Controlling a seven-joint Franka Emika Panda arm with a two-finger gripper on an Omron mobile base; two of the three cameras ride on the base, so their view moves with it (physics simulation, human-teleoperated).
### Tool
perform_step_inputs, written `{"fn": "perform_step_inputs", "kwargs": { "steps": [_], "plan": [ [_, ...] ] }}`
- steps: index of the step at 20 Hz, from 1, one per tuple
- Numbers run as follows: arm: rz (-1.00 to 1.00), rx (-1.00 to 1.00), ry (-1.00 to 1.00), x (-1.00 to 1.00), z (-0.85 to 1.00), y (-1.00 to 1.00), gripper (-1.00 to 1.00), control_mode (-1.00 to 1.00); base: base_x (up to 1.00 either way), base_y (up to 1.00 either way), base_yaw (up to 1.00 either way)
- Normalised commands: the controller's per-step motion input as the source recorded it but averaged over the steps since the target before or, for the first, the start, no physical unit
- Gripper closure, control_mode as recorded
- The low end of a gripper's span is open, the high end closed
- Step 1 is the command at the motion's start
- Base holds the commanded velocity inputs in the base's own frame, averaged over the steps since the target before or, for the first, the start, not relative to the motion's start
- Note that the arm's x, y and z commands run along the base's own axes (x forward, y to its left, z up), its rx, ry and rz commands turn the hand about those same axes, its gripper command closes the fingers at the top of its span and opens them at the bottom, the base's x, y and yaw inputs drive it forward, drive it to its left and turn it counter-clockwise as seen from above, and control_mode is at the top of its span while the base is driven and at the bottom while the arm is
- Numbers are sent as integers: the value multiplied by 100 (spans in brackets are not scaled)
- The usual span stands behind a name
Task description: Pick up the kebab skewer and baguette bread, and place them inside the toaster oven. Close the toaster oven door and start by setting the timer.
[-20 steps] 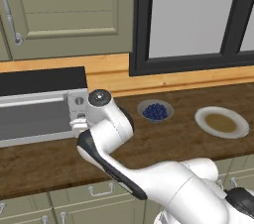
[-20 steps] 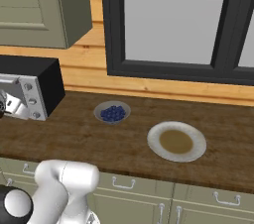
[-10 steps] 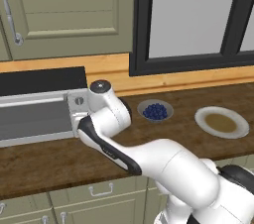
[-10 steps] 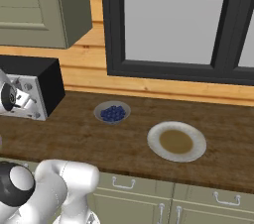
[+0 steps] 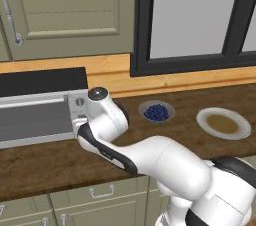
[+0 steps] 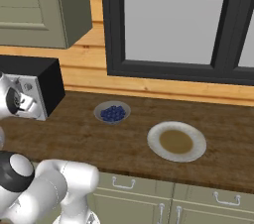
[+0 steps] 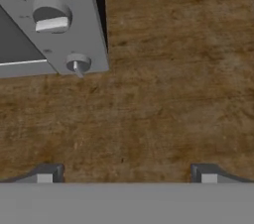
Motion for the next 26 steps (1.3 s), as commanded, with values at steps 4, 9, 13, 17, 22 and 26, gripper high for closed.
{"fn": "perform_step_inputs", "kwargs": {
  "steps": [4,9,13,17,22,26],
  "plan": [
    [0,0,-8,12,-6,0,-100,-100,0,0,0],
    [0,0,-9,7,-1,15,-100,-100,0,0,0],
    [0,0,0,17,0,11,-100,-100,0,0,0],
    [0,0,0,25,-6,4,-100,-100,0,0,0],
    [0,0,0,20,-16,15,-100,-100,0,0,0],
    [0,-2,0,7,-16,19,-100,-100,0,0,0]
  ]
}}
